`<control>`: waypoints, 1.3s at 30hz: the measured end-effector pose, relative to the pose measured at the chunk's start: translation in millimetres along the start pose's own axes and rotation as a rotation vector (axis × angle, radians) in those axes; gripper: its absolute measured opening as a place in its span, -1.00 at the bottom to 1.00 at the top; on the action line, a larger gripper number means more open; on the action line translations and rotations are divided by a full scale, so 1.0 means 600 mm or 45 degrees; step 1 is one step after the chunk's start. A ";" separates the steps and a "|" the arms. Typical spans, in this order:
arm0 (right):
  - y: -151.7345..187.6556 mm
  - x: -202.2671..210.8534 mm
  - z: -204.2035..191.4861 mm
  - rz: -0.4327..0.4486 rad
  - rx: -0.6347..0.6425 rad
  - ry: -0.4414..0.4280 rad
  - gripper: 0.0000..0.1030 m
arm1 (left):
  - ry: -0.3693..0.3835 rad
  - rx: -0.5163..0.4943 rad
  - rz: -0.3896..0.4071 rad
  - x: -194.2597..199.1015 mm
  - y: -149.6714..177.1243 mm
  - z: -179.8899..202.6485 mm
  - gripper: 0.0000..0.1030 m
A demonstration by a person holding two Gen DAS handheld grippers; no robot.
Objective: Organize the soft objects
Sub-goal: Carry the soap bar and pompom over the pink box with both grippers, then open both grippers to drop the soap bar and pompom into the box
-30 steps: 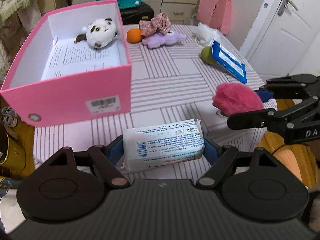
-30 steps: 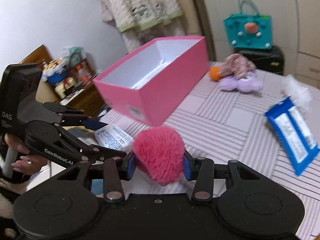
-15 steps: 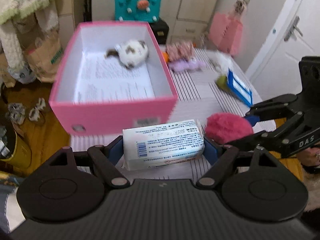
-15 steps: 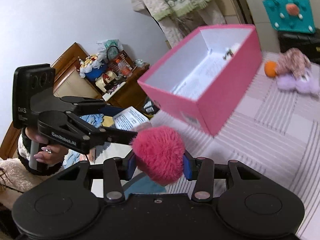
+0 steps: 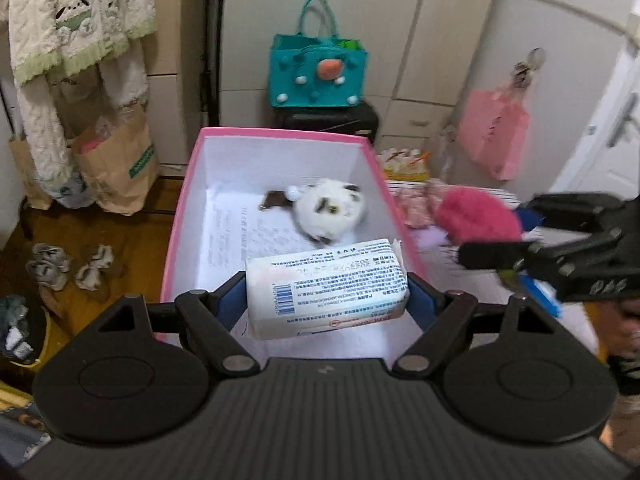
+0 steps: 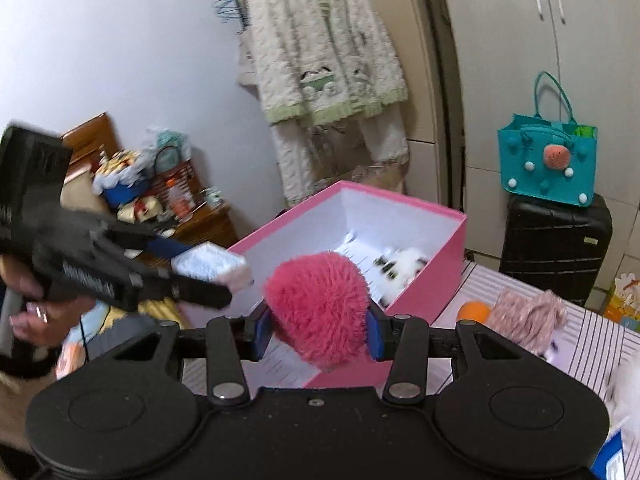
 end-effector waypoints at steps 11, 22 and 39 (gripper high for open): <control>-0.078 -0.172 0.073 -0.160 -0.111 -0.045 -0.01 | -0.095 -0.026 -0.180 -0.171 -0.052 -0.042 0.57; -0.105 -0.296 0.096 -0.314 -0.216 -0.073 0.05 | -0.185 -0.103 -0.233 -0.221 -0.070 -0.049 0.58; -0.115 -0.208 0.072 -0.268 -0.185 -0.045 0.46 | -0.243 -0.245 -0.011 -0.093 -0.055 -0.021 0.69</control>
Point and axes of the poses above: each gripper's, at about its wrist camera, not at the fingertips, and x roughly against the way its jaws point, z to its right, y to its underside, the point moved 6 cm from there along -x, roughly the way its jaws point
